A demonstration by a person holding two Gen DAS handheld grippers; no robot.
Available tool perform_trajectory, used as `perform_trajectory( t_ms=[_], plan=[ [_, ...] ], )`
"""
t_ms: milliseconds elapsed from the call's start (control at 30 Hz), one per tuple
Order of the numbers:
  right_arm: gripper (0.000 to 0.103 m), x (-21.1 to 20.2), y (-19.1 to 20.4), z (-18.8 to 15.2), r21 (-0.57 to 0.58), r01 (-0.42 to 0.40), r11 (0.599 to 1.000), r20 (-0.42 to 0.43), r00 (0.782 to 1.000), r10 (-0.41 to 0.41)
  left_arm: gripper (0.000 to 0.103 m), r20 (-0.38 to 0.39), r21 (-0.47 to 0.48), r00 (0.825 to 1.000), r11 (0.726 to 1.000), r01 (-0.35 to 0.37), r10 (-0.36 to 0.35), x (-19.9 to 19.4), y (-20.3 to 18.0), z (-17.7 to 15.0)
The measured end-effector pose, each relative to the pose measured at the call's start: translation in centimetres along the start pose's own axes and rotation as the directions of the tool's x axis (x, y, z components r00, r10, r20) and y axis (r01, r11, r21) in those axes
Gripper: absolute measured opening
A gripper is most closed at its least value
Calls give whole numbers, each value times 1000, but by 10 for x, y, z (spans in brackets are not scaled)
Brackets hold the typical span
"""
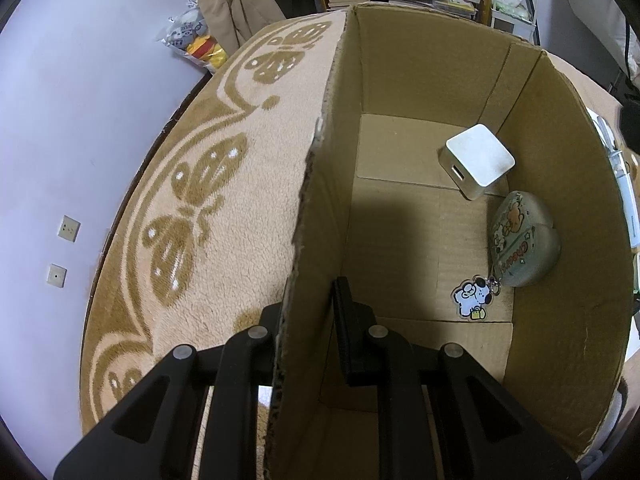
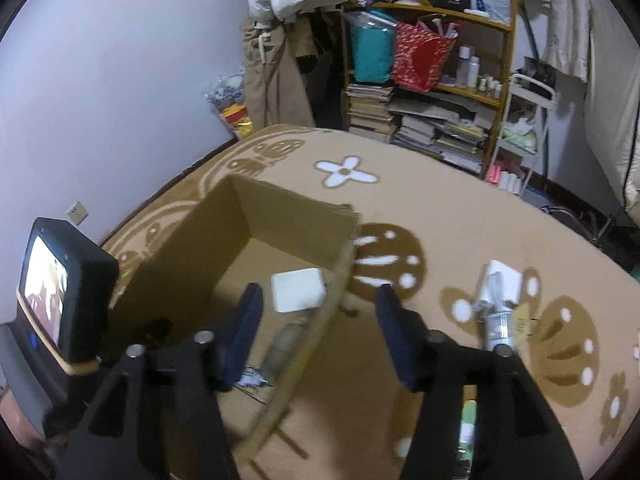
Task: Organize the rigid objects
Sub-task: 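Return the right tool to the pile and grasp the light blue bottle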
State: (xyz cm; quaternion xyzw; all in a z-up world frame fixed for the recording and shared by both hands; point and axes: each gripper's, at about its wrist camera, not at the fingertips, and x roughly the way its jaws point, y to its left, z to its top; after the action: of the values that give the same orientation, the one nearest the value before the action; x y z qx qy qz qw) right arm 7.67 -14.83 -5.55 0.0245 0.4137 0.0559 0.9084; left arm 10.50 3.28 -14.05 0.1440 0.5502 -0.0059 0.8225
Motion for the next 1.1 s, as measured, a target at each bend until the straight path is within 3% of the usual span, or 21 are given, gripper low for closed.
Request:
perform_trajectory(
  t_ms=[167,400,667,1100],
  plan=[
    [77,-6,-38,-10,59,51,997,-18,999,-50,15,0,1,1000,1000,0,0,0,0,0],
    [78,1,-89,-22,148,128,981,-44,991,-122,15,-1,1,1000,1000,-1,1,0,0,0],
    [78,20,-138,-41,264,161,951,-91,986,-142,16,0,1,1000,1000,-1,1,0,0,0],
    [78,58,-167,-66,307,182,934,-159,978,-138,16,0,5,1000,1000,-5,5,1,1,-2]
  ],
)
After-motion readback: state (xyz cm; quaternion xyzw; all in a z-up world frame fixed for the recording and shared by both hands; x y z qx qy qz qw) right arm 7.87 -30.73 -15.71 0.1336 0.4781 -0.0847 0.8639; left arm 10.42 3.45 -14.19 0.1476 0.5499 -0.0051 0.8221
